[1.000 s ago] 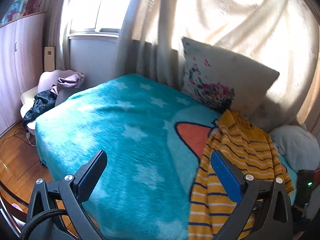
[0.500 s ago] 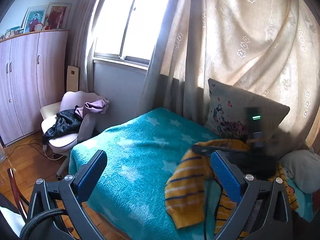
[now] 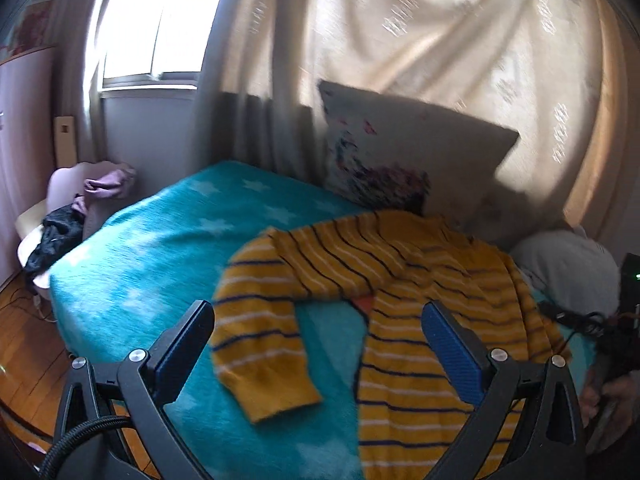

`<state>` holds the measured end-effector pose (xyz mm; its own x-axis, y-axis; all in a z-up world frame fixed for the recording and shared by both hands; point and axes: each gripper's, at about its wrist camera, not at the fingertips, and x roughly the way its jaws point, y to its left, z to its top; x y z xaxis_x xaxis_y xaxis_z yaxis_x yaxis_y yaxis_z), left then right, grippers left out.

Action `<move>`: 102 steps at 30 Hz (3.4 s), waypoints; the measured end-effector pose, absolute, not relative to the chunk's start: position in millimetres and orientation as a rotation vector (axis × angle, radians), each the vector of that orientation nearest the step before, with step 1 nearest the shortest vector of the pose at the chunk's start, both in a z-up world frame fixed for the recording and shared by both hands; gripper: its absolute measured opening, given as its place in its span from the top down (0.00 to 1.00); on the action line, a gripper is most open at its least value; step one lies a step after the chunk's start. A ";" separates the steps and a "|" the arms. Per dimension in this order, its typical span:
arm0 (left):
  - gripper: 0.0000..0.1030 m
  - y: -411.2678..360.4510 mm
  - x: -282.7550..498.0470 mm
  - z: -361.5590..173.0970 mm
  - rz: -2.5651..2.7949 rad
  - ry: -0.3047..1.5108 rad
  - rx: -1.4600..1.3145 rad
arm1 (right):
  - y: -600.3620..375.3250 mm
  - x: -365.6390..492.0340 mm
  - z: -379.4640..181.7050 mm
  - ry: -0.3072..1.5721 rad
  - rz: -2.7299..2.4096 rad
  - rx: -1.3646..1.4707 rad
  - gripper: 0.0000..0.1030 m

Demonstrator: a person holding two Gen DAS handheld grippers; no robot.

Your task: Fold small clothes

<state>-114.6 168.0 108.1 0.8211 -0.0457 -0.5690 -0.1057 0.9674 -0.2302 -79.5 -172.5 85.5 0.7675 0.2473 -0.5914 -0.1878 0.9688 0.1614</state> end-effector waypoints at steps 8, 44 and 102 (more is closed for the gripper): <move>0.00 113.0 -99.6 92.4 -0.055 0.692 -0.272 | -305.0 -100.6 57.6 0.699 0.002 0.273 0.36; 0.00 92.1 -101.1 51.8 0.020 0.852 -0.203 | -266.1 -177.4 6.5 0.745 0.158 0.196 0.46; 0.54 126.3 -203.4 61.3 -0.201 0.742 -0.287 | -318.6 -267.3 19.3 0.547 0.074 0.321 0.44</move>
<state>-203.4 126.3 61.3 0.7208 -0.2793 -0.6344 0.0783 0.9422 -0.3258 -267.3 -318.6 19.3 0.8530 0.1535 -0.4989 0.0161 0.9476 0.3191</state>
